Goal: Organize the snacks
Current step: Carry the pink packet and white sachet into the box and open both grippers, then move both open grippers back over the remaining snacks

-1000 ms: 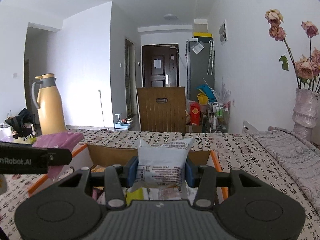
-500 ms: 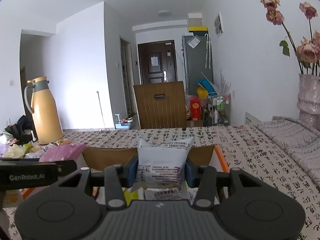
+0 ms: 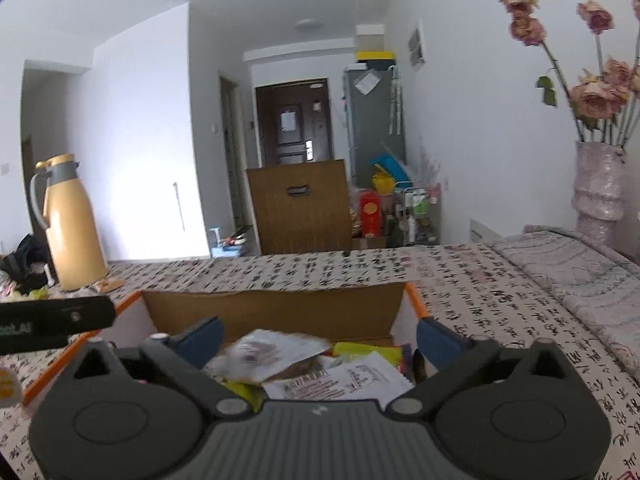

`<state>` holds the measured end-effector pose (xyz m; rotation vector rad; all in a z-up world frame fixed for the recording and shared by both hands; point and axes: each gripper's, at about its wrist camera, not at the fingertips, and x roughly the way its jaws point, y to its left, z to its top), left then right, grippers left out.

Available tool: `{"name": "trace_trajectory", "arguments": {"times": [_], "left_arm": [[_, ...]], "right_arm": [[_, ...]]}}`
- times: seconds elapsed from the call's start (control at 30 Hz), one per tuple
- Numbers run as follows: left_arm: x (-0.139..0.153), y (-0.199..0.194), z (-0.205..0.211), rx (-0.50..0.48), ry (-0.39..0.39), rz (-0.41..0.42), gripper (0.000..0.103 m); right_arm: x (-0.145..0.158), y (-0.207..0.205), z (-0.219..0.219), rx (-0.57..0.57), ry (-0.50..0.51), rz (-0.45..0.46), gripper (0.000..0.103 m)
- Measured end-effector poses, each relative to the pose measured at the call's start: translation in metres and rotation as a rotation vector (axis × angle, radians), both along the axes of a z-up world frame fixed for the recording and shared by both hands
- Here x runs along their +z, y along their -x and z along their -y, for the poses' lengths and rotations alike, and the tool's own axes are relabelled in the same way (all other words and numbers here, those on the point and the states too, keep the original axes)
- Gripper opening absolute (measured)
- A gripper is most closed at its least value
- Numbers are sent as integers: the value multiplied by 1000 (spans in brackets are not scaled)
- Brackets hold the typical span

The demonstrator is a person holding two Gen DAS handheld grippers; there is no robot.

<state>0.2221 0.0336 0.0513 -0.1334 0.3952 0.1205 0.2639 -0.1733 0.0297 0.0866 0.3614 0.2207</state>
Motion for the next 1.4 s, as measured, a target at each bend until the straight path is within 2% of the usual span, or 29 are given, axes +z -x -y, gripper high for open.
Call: {"name": "trace_trajectory", "arguments": {"times": [0.67,1.03,1.4], "left_arm": [[13,10,2,15,2,13,103],[26,44,5,12,-15,41,103],[24,83,0,9,-19,29,103]], "right_arm": [[12,11,1,-18,4,16,103],[21,40,2,-6,24,20,103],[22,81,1,8,36,10,103]]}}
